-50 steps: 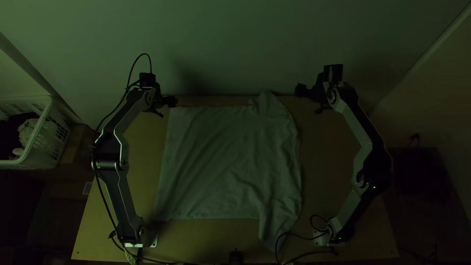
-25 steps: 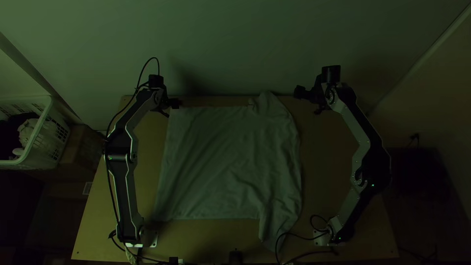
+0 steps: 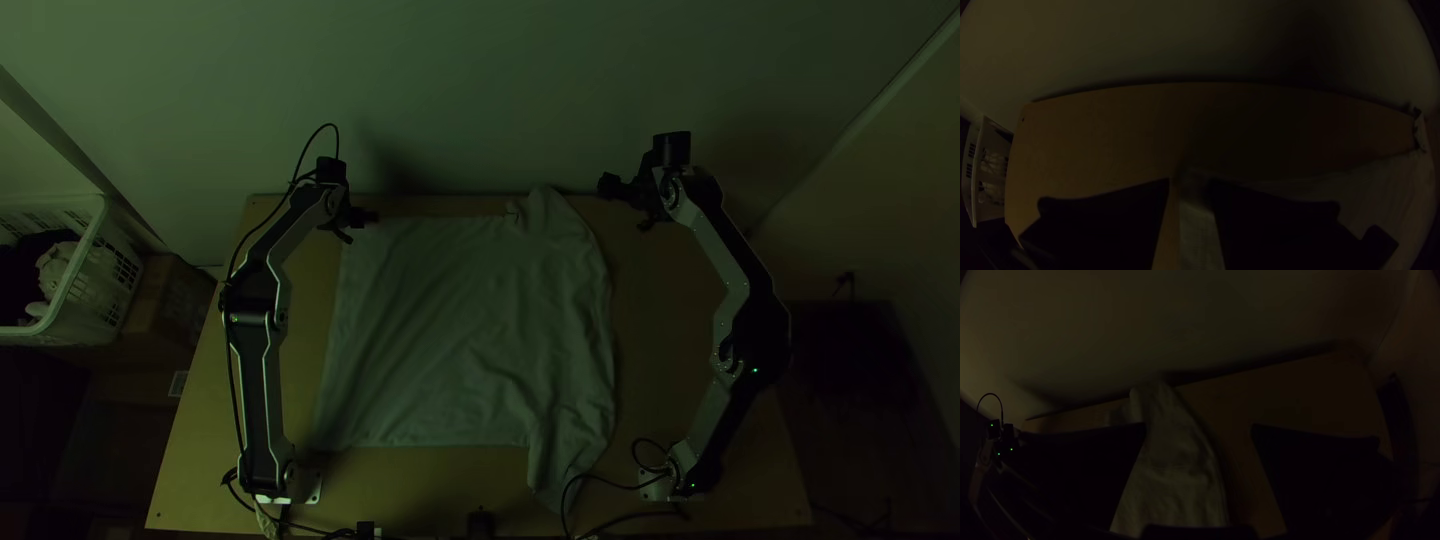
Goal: Fold the t-shirt
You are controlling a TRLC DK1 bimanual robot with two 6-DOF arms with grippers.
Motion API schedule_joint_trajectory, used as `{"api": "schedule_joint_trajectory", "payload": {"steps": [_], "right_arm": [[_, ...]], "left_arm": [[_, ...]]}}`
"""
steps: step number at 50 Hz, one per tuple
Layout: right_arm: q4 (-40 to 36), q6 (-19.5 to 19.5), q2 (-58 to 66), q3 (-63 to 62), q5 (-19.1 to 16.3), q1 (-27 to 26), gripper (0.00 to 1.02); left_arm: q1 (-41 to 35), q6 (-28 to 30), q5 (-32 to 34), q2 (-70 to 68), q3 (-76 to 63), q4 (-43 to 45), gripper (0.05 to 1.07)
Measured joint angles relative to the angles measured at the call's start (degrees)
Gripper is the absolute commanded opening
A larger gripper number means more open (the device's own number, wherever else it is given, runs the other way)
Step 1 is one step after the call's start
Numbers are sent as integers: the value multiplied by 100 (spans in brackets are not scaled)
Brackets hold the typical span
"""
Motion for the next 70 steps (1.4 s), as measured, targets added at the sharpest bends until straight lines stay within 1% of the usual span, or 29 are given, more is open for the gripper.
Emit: {"api": "schedule_joint_trajectory", "payload": {"steps": [11,15,18,20,22,25,29,31,37,42,49,52,60,62,68,69,70], "right_arm": [[-551,151,535,575,0,9,93],[-833,168,807,811,2,26,92],[-907,195,981,909,2,50,91],[-942,197,1093,953,2,70,86],[-960,199,1182,986,4,103,85],[-986,201,1340,1097,9,146,80],[-986,216,1543,1290,22,212,65],[-988,216,1648,1370,24,232,61],[-994,216,1974,1692,83,289,60],[-1143,219,2256,2000,129,317,60],[-1172,216,2426,2107,179,328,60],[-1176,219,2470,2146,240,352,56],[-1185,219,2581,2188,367,433,55],[-1224,221,2614,2188,367,455,52],[-1287,221,2719,2267,516,511,51],[-1287,221,2736,2291,518,516,46],[-1287,221,2747,2304,518,520,39]], "left_arm": [[-66,-2,-24,0,0,0,8],[-66,-4,-22,0,0,0,8],[-66,-7,-24,0,0,0,8],[-66,-7,-24,0,2,0,8],[-66,-7,-24,0,2,0,8],[-66,-4,-22,0,2,0,8],[-66,-4,-24,0,2,0,8],[-66,-7,-22,0,2,0,8],[-63,-28,-22,-2,2,0,8],[-63,-48,-22,-13,2,-2,8],[-63,-50,-22,-35,2,-4,8],[-57,-48,-22,-48,2,-13,8],[-35,-50,-20,-87,2,-46,8],[-31,-50,-20,-92,2,-46,8],[-31,-50,-20,-120,2,-48,8],[-31,-50,-20,-122,2,-48,8],[-28,-50,-20,-129,2,-48,8]]}}
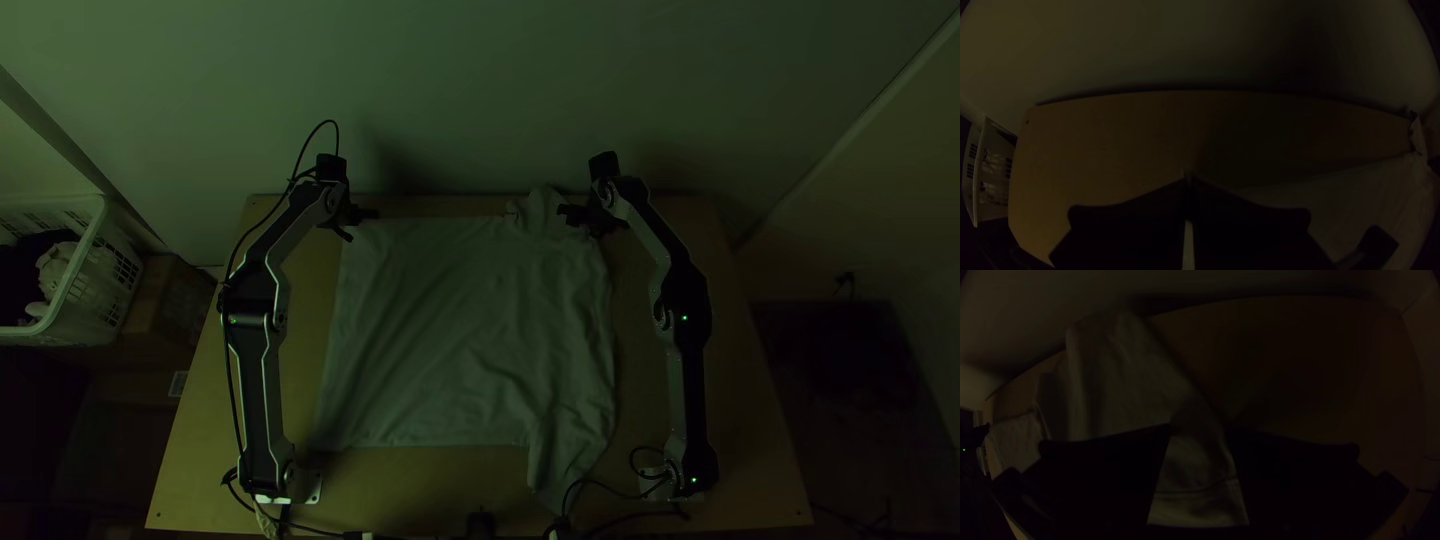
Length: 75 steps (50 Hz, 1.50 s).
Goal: Fold the t-shirt
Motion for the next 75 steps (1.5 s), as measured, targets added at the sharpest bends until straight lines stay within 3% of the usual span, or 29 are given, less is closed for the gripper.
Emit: {"api": "schedule_joint_trajectory", "payload": {"steps": [5,37,62,75], "right_arm": [[-2,-4,22,44,7,11,3],[11,-9,9,70,153,-437,2],[369,-15,-118,452,337,-284,2],[199,-140,-553,278,343,-278,2]], "left_arm": [[2,0,2,-26,0,-7,8],[221,-107,129,-260,0,-17,8],[214,-109,131,-260,533,-24,8],[247,-249,476,-310,492,-529,8]]}}
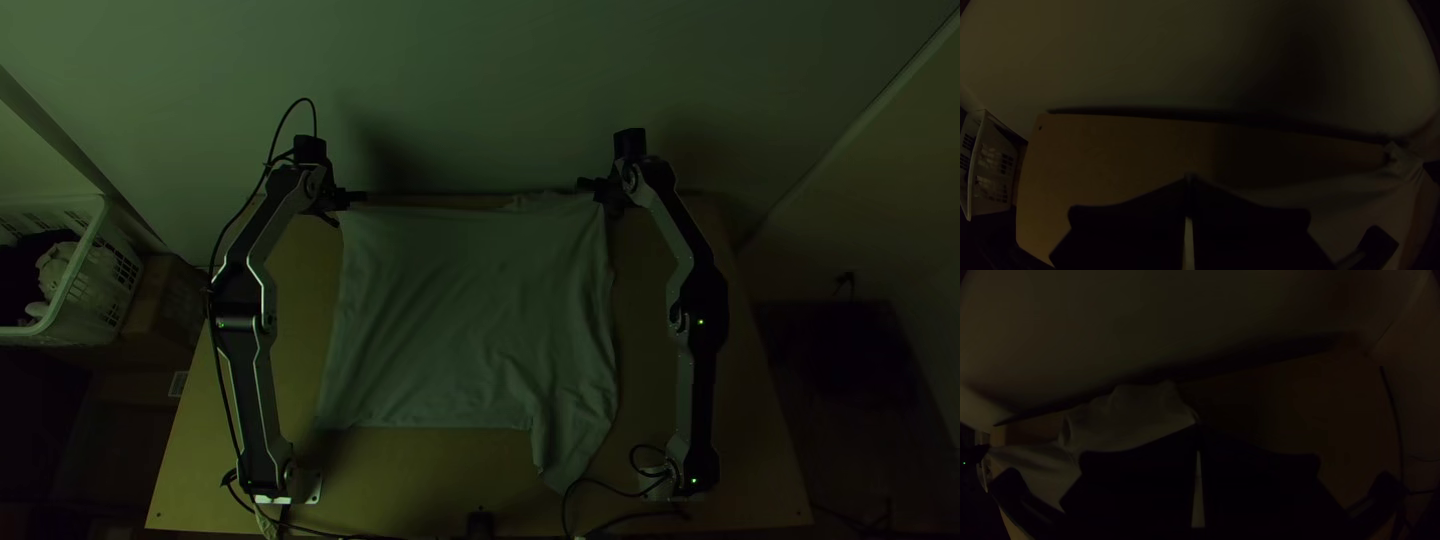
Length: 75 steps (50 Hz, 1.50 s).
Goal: Fold the t-shirt
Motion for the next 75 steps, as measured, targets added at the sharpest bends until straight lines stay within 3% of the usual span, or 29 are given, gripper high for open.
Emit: {"api": "schedule_joint_trajectory", "payload": {"steps": [11,31,51,75], "right_arm": [[-466,-195,-455,-317,2,-2,2],[-498,-496,-1224,-1497,-2,52,2],[-472,-734,-2656,-3532,-24,236,2],[-55,-754,-4223,-5775,-24,601,2]], "left_arm": [[87,-9,245,-581,-640,50,8],[149,-2,476,-1915,-2308,481,8],[173,39,476,-2870,-3834,892,8],[197,63,520,-3934,-5678,1445,8]]}}
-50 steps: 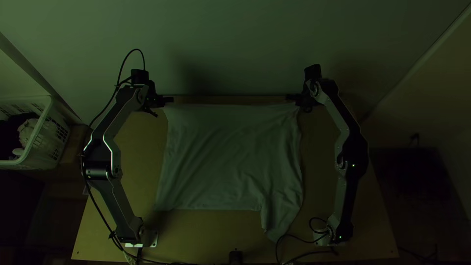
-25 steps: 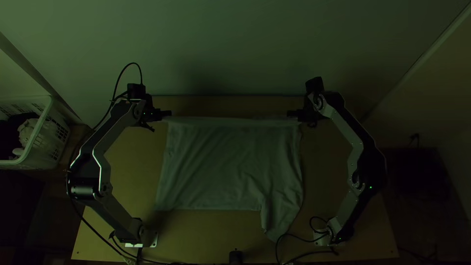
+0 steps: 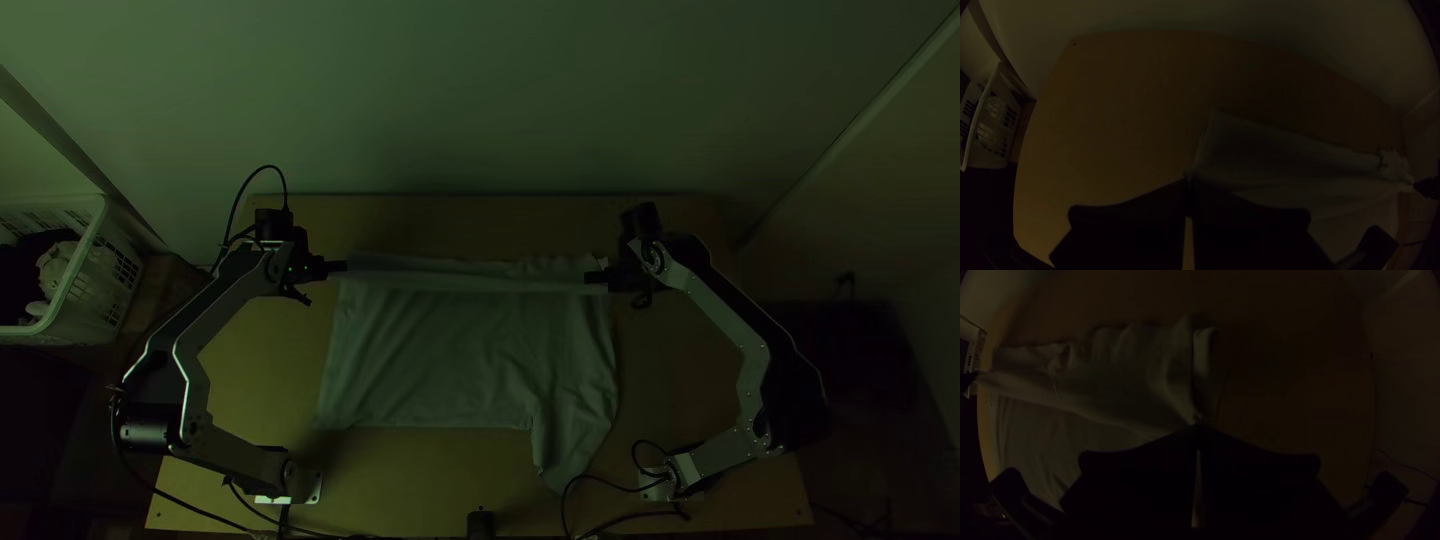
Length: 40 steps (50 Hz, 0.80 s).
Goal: Fold the t-shirt
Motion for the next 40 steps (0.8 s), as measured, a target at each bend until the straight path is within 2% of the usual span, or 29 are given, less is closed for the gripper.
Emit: {"api": "schedule_joint_trajectory", "payload": {"steps": [12,16,18,21,24,27,29,30,35,40], "right_arm": [[295,2,-205,-745,0,118,3],[339,2,-203,-894,-2,127,18],[339,2,-203,-933,0,127,34],[337,15,-203,-968,2,127,55],[321,42,-205,-1008,2,125,65],[278,46,-212,-1029,4,118,75],[247,48,-256,-1051,2,118,87],[219,48,-286,-1062,4,118,89],[24,55,-560,-1104,4,118,89],[-188,66,-957,-1145,4,118,97]], "left_arm": [[0,39,0,-184,-774,372,8],[0,39,-2,-184,-942,494,10],[0,39,0,-184,-994,522,20],[0,39,-2,-184,-1051,595,54],[7,39,-2,-184,-1084,627,81],[11,39,0,-184,-1093,601,100],[11,42,46,-184,-1093,529,102],[15,44,74,-184,-1088,457,102],[33,85,254,-258,-1075,101,102],[37,85,564,-597,-1075,31,102]]}}
